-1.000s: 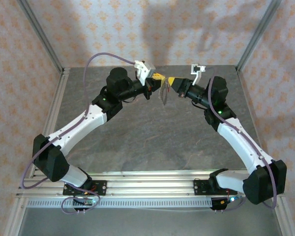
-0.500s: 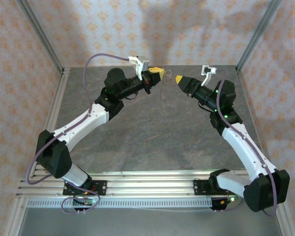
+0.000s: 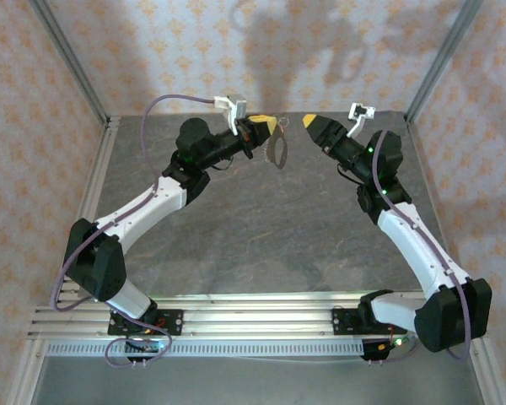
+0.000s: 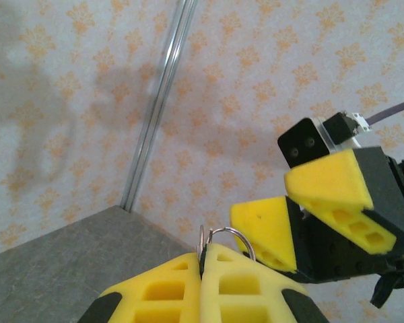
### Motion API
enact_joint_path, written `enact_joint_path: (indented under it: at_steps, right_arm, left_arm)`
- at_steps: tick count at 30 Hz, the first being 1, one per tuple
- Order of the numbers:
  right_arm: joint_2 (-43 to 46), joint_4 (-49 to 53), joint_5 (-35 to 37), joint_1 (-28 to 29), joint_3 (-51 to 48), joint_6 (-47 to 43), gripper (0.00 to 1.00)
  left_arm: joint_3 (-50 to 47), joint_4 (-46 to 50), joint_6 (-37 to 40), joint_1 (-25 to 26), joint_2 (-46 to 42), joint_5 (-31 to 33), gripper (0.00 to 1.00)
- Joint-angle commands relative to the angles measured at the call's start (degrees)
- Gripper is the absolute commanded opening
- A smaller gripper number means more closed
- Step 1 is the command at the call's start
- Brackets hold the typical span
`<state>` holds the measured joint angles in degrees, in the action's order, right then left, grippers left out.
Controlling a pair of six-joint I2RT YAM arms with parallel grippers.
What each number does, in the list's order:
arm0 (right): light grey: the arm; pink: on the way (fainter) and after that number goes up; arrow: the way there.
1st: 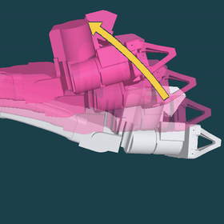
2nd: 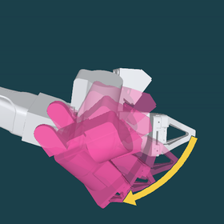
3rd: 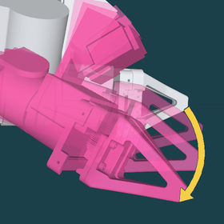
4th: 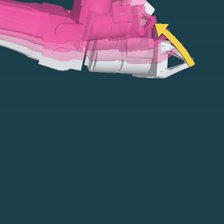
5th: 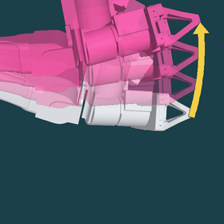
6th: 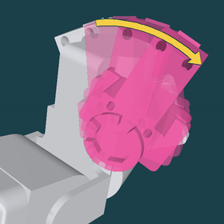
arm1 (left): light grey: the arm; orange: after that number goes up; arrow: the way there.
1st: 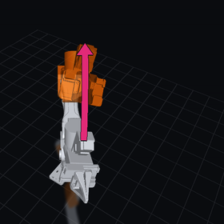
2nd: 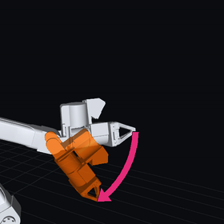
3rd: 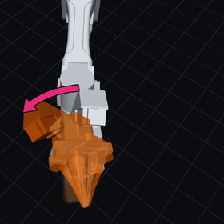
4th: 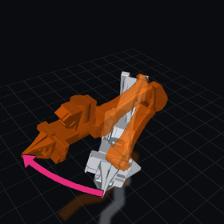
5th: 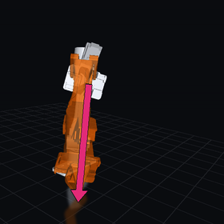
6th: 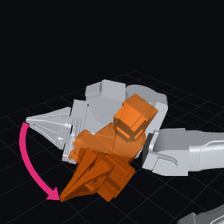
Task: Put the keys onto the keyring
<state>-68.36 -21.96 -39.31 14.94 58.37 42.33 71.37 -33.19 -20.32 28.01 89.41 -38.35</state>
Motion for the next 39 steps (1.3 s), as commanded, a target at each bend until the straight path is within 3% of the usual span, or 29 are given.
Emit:
enact_joint_path:
  at_steps: [1,9,21,29,37,39]
  right_arm:
    - [-1.5,-6.3,-1.6,-0.3,2.7,4.3,0.57]
    - [-4.7,-8.3,-4.8,0.9,3.8,6.8,0.57]
    - [-5.2,-3.4,-5.3,4.8,5.2,2.3,0.51]
    - [-6.3,-0.8,-5.3,5.3,5.8,0.8,0.29]
    - [-5.9,2.1,-4.5,5.3,4.7,-1.0,0.22]
    - [-5.7,2.8,-4.0,5.3,4.3,-1.6,0.16]
  left_arm:
    - [-0.4,-5.0,-1.4,-0.4,-0.4,-0.8,0.00]
    - [-0.6,-4.8,-1.6,-0.5,-0.2,-0.5,0.00]
    - [0.7,-4.5,-1.8,-0.4,1.3,-0.6,0.00]
    - [1.4,-4.5,-1.9,-0.4,1.8,-0.5,0.00]
    - [1.3,-4.6,-1.9,-0.4,1.6,-0.3,0.00]
    - [1.4,-4.7,-2.0,-0.4,1.5,-0.3,0.00]
